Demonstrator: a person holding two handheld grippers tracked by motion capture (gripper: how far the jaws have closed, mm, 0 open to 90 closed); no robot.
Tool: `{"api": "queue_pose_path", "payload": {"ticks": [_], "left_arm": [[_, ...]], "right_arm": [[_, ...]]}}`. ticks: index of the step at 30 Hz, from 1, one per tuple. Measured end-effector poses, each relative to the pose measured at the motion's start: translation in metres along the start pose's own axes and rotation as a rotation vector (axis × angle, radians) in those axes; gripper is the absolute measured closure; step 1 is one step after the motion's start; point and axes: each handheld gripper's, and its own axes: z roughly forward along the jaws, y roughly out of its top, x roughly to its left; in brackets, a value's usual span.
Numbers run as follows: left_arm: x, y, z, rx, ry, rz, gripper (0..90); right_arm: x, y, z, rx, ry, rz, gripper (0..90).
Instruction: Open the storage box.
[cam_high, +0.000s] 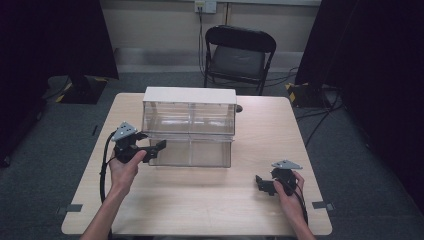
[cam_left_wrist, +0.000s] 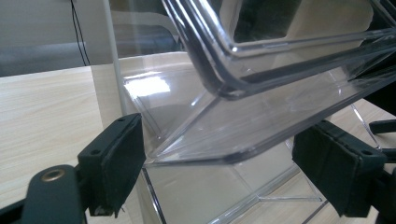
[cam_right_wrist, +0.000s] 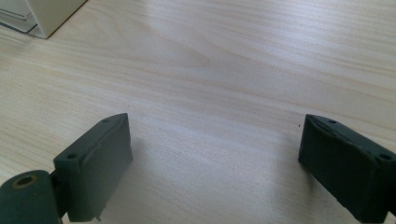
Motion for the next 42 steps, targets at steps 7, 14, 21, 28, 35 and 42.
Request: {"api": "queue_pose_path", "payload": {"ticks": [7, 14, 21, 28, 35, 42], "left_arm": [[-0.0001, -0.0006, 0.0014, 0.0, 0.002, -0.015, 18.0], [0.0014, -0.0004, 0.0009, 0.008, 0.0, -0.002, 18.4], [0.001, -0.0002, 0.0006, 0.004, 0.002, -0.004, 19.3], [0.0007, -0.0001, 0.0009, 0.006, 0.006, -0.003, 19.5], [0.0012, 0.0, 0.0006, 0.008, 0.006, 0.005, 20.4], [0.0012, 0.0, 0.0006, 0.005, 0.005, 0.009, 20.5]], "right_arm": [[0.0, 0.0, 0.0, 0.0, 0.0, 0.0, 8.8], [-0.0001, 0.0, 0.0, 0.0, 0.001, 0.0, 8.8], [-0.0001, 0.0, 0.0, 0.0, 0.0, 0.0, 8.8], [-0.0001, 0.0, 0.0, 0.0, 0.001, 0.0, 8.8], [-0.0001, 0.0, 0.0, 0.0, 0.001, 0.0, 8.8], [-0.0001, 0.0, 0.0, 0.0, 0.001, 0.0, 8.8]]}}
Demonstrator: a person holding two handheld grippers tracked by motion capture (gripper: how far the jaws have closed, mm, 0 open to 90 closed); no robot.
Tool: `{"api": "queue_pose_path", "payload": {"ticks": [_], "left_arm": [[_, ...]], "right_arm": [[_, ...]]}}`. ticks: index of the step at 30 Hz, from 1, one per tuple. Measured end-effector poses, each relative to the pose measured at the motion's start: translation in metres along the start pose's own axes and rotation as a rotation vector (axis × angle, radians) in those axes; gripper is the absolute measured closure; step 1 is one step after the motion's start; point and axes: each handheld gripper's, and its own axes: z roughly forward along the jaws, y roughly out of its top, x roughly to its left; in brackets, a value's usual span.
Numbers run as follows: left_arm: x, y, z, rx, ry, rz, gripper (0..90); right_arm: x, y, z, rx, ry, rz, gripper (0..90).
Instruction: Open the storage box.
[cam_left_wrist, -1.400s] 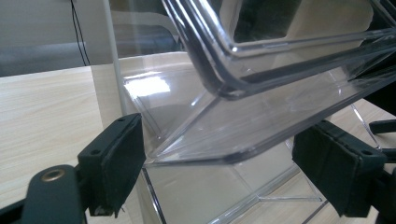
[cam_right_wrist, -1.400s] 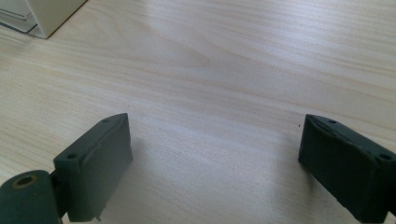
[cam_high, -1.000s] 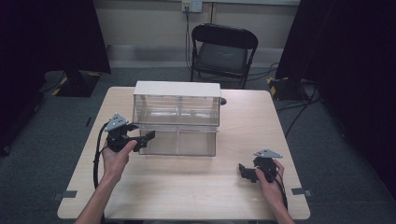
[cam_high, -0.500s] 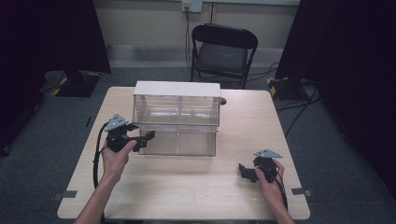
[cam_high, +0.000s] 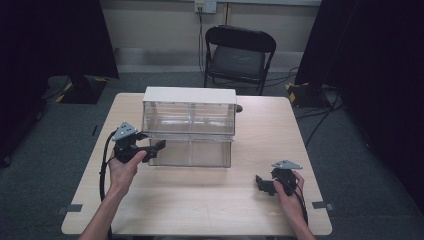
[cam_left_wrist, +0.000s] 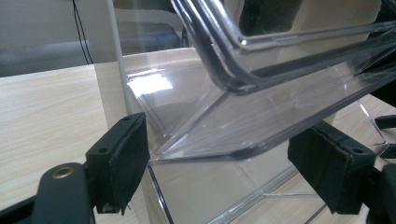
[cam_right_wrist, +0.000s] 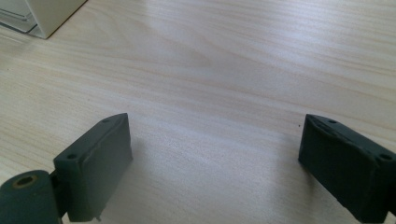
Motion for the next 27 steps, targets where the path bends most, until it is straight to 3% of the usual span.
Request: {"api": "queue_pose_path", "payload": {"ticks": [27], "left_arm": [[-0.0009, 0.0001, 0.0004, 0.002, -0.003, 0.001, 18.0]], "right_arm": [[0.0, 0.0, 0.0, 0.0, 0.0, 0.0, 8.8]]}}
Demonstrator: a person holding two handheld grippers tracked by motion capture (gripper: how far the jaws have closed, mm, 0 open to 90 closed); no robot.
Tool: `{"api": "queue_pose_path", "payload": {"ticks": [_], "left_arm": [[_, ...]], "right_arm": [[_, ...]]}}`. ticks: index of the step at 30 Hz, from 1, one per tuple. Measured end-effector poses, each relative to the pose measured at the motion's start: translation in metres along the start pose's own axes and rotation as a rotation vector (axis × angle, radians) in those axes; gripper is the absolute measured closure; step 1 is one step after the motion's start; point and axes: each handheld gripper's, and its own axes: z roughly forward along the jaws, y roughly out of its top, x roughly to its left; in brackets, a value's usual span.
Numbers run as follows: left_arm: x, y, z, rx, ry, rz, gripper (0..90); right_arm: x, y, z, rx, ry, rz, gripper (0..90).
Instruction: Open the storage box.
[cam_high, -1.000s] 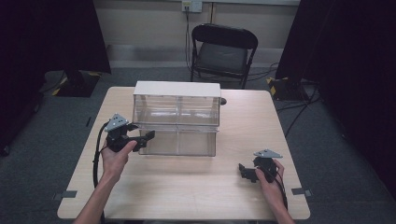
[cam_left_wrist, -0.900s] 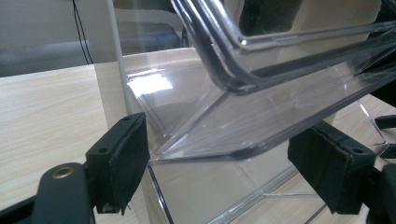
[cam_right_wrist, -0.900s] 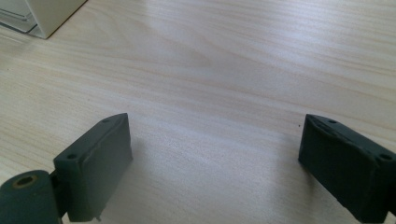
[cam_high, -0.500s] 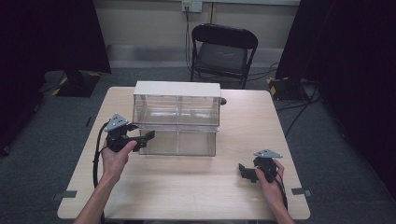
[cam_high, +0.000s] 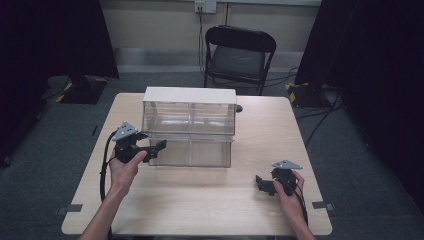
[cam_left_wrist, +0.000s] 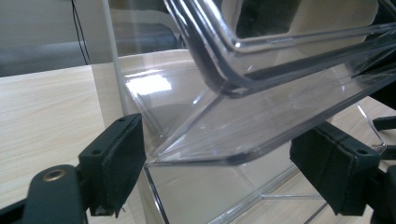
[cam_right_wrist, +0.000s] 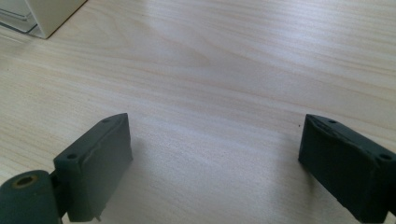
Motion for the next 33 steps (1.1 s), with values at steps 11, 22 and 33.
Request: {"api": "queue_pose_path", "payload": {"ticks": [11, 22, 33], "left_arm": [[-0.0011, 0.0005, 0.0001, -0.001, 0.0, -0.006, 17.0], [-0.001, 0.0008, 0.0001, -0.001, 0.001, 0.001, 16.3], [-0.0014, 0.001, 0.0005, -0.004, 0.001, 0.0, 15.7]], "right_arm": [[-0.0001, 0.0, 0.0001, -0.001, 0.001, -0.001, 8.8], [-0.0001, 0.0, 0.0001, -0.001, 0.001, -0.001, 8.8], [0.0, 0.0, 0.0, 0.0, 0.0, 0.0, 8.8]]}}
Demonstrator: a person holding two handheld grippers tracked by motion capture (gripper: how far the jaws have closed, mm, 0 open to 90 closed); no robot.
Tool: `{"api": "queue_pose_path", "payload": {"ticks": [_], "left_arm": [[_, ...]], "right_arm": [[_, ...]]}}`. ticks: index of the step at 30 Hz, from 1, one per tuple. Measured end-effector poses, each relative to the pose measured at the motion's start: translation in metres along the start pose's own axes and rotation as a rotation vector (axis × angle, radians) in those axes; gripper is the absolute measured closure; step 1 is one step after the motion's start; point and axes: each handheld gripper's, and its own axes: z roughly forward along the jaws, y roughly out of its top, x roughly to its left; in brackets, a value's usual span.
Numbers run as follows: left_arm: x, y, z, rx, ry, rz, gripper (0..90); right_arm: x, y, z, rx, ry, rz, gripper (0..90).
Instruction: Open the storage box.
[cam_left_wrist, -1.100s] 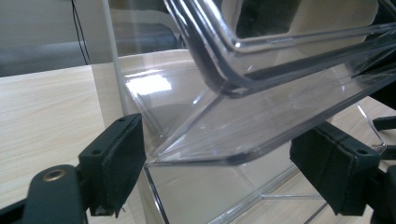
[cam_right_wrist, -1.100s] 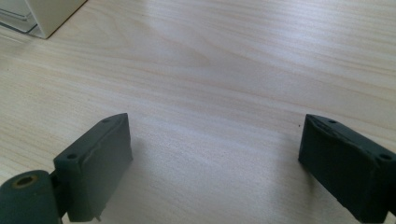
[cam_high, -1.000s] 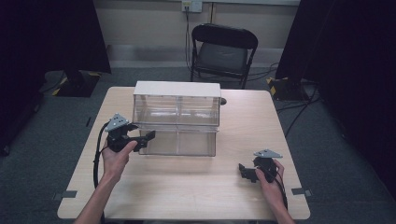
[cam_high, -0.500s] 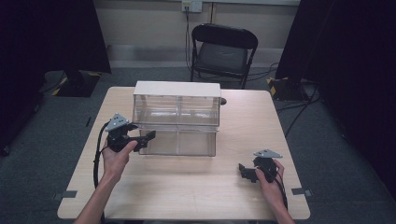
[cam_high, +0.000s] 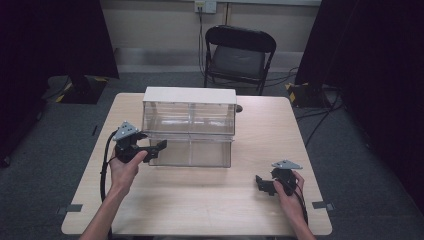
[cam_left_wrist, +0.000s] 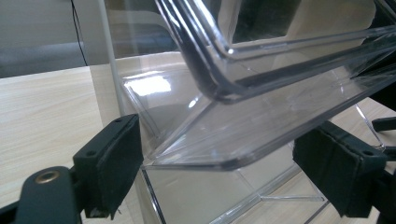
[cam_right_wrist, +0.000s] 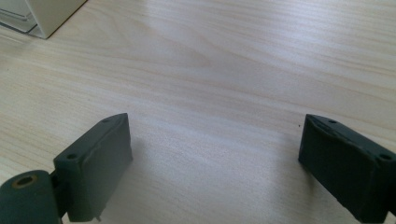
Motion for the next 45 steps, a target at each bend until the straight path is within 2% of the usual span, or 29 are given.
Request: {"api": "queue_pose_path", "payload": {"ticks": [6, 9, 45], "left_arm": [[-0.0006, 0.0001, 0.0005, -0.006, 0.0, -0.01, 15.4], [0.0, 0.0002, 0.0, 0.002, 0.0, 0.001, 15.4], [-0.0003, 0.0006, -0.0006, 0.0, -0.002, 0.001, 15.2]], "right_arm": [[0.0, 0.0, 0.0, 0.0, 0.0, 0.0, 8.8], [0.0, 0.0, 0.0, 0.0, 0.0, 0.0, 8.8], [0.0, 0.0, 0.0, 0.0, 0.001, 0.0, 8.8]]}}
